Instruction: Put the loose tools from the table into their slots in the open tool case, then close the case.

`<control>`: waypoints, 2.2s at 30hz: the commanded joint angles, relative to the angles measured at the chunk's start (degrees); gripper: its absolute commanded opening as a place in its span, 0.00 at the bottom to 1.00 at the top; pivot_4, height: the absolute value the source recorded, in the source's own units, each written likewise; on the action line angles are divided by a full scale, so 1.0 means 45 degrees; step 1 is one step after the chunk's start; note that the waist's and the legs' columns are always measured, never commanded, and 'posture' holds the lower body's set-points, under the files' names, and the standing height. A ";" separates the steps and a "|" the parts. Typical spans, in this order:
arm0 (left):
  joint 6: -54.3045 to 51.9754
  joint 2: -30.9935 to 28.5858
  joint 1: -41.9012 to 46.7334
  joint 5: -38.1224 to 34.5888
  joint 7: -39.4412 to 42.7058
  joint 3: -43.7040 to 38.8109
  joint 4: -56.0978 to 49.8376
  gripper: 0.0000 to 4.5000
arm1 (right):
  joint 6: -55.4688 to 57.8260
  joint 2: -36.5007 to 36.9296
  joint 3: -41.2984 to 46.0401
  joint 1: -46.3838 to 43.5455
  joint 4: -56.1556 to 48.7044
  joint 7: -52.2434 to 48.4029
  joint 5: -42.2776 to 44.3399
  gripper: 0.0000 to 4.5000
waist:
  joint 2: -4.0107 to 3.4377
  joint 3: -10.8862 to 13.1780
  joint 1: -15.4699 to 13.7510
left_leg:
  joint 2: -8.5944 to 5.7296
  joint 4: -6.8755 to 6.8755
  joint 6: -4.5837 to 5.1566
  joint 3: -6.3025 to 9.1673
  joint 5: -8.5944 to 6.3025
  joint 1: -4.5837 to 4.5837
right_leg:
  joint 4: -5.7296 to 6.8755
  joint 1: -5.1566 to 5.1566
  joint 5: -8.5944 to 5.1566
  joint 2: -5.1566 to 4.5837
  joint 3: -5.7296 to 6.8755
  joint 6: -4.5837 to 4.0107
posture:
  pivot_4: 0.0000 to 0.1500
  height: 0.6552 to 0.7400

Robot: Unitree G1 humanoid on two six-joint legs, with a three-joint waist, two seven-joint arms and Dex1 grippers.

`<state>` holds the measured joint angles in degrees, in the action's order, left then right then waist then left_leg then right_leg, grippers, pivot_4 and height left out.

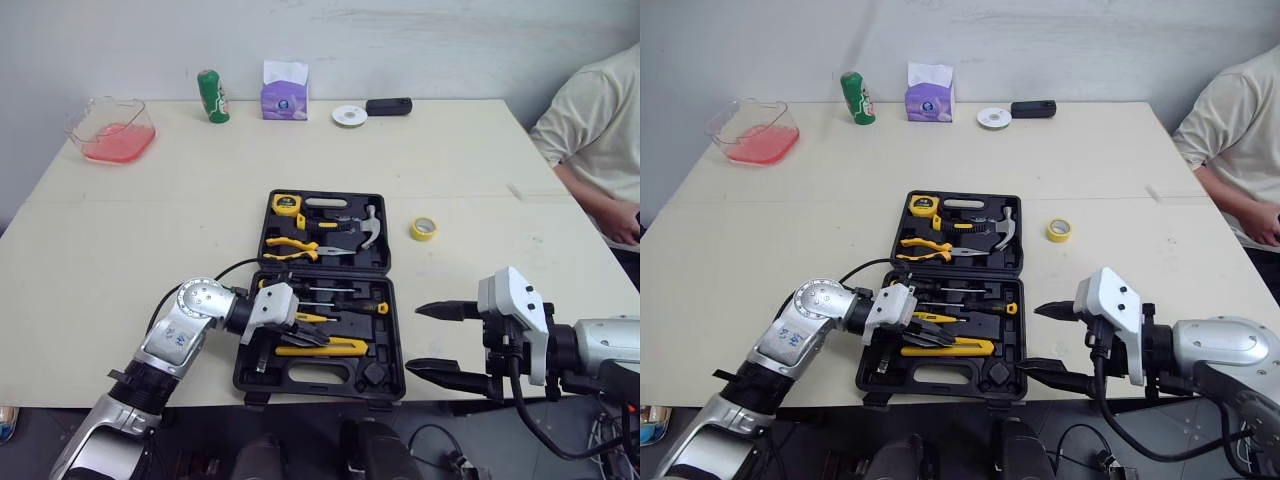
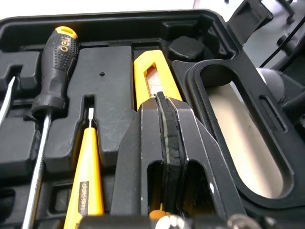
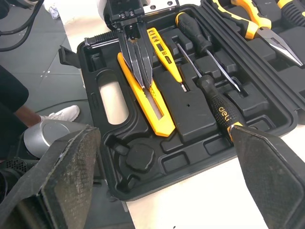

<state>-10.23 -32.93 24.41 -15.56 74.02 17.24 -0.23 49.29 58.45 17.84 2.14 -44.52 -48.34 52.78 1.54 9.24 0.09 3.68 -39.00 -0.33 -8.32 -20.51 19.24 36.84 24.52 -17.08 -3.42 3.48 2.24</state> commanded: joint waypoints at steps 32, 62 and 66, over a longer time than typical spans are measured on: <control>-0.3996 -0.3807 -0.4228 -0.3572 -0.2387 -0.8889 -0.0064 0.99 | -0.2265 -0.0507 0.5665 0.3602 0.4812 -0.1275 -0.3184 1.00 | -0.0007 0.0042 0.0034 | 0.0006 0.0023 0.0040 -0.0012 -0.0059 -0.0002 | -0.0056 0.0004 -0.0003 -0.0007 -0.0012 0.0024 | 1.00 1.00; -0.6234 -0.1629 0.3075 -0.4779 -0.3789 -0.4314 -0.3261 0.99 | -0.7173 -0.3112 -0.8845 -1.4631 1.9213 -0.5446 -1.2369 1.00 | -0.0122 0.0226 0.0415 | 0.0014 0.0026 -0.0093 -0.0136 0.0073 0.0228 | 0.0051 0.0345 0.0028 0.0030 -0.0097 -0.0004 | 1.00 1.00; -0.6033 -0.1614 0.2914 -0.4630 -0.3856 -0.4274 -0.3321 0.99 | -0.8049 -0.4046 -0.8960 -1.5568 2.1187 -0.5091 -1.3165 1.00 | -0.0120 0.0227 0.0416 | -0.0014 -0.0051 -0.0077 -0.0147 0.0077 0.0280 | 0.0155 0.0421 0.0029 -0.0008 -0.0120 -0.0003 | 1.00 1.00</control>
<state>-38.52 -40.06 37.51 -36.66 57.01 -1.19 -13.28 15.13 40.48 -22.69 -65.61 48.48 -71.84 -4.82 1.00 10.26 1.96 3.61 -39.23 -0.67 -8.97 -20.16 20.50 37.55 26.41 -16.95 -3.45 2.93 2.22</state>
